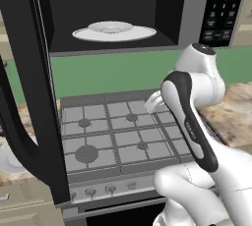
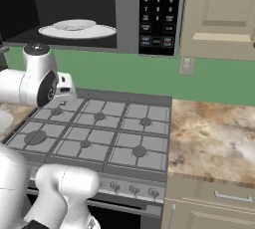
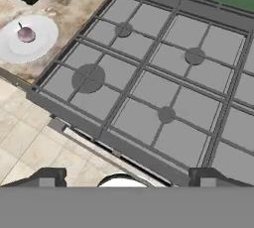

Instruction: Pick the garlic from the counter and place it in the microwave.

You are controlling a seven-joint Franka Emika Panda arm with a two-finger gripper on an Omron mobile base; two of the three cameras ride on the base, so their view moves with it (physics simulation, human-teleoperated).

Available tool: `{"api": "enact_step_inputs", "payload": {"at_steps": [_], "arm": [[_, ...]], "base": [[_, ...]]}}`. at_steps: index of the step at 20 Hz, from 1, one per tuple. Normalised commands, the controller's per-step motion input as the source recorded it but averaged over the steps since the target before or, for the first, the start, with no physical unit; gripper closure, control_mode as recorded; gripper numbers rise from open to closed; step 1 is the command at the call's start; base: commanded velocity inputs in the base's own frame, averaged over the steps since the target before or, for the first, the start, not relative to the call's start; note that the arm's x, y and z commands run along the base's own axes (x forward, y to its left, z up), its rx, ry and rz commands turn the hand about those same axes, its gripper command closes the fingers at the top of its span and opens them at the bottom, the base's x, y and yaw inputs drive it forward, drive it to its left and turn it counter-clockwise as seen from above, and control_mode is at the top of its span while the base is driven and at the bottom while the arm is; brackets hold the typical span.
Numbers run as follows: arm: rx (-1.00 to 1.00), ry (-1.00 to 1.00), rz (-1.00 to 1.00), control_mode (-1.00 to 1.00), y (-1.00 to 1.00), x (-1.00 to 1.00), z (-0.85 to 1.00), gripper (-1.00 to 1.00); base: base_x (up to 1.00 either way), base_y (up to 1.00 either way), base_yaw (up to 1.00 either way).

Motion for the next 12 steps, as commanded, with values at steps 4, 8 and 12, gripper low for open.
{"api": "enact_step_inputs", "payload": {"at_steps": [4,8,12], "arm": [[0.14,-0.19,0.64,-1.00,0.99,-0.35,-0.26,-1.00],[0.28,-0.15,0.50,-1.00,0.99,-0.08,-0.35,-1.00],[0.20,-0.01,0.32,-1.00,1.00,0.10,-0.49,-1.00]], "base": [[0.00,0.00,0.00],[0.00,0.00,0.00],[0.00,0.00,0.00]]}}
